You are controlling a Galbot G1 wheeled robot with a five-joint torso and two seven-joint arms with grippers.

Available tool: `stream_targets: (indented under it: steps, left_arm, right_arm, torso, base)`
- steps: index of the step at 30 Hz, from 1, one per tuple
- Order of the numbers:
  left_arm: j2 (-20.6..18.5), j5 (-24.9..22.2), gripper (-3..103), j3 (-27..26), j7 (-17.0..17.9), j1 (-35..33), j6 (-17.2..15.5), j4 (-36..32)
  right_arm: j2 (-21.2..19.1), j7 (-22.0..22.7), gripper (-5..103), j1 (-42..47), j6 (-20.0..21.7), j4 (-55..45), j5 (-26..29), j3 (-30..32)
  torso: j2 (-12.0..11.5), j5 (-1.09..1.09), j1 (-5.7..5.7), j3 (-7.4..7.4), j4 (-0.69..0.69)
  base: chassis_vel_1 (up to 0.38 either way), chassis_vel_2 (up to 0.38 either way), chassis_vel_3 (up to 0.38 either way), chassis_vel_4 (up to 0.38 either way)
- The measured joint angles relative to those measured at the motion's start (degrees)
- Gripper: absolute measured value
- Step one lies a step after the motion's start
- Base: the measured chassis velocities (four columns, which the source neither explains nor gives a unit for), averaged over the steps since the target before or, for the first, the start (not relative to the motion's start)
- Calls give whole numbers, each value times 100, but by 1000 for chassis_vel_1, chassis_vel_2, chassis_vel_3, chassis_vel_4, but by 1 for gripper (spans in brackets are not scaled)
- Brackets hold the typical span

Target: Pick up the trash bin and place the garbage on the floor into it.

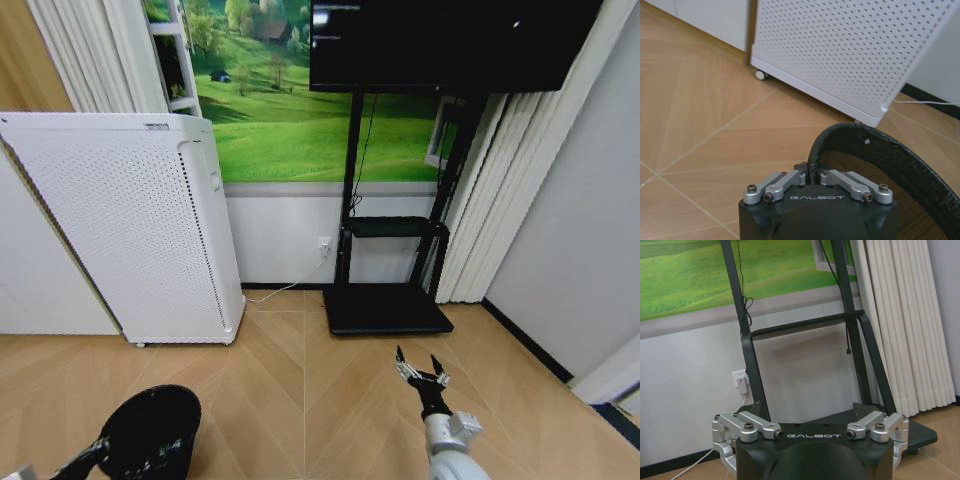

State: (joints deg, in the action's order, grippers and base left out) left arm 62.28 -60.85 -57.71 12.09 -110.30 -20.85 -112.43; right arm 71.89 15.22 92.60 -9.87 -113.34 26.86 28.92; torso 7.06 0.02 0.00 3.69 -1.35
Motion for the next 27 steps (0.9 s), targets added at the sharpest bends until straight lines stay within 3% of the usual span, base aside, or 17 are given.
stream_targets:
  steps: [6,21,27]
  left_arm:
    - [-42,163,7,406,-3,230,-160,113]
    - [-23,319,4,426,27,220,-144,281]
    - [35,429,23,471,130,180,-121,385]
  right_arm:
    - [-18,2,100,18,0,15,-20,18]
    - [20,1,100,-36,-21,122,-21,39]
    - [23,3,100,-22,-30,124,-27,38]
  torso:
    - [0,-2,0,0,0]
    - [0,0,0,-1,0]
    - [0,0,0,-1,1]
  base:
    - [0,0,0,0]
    - [0,0,0,0]
    - [0,0,0,0]
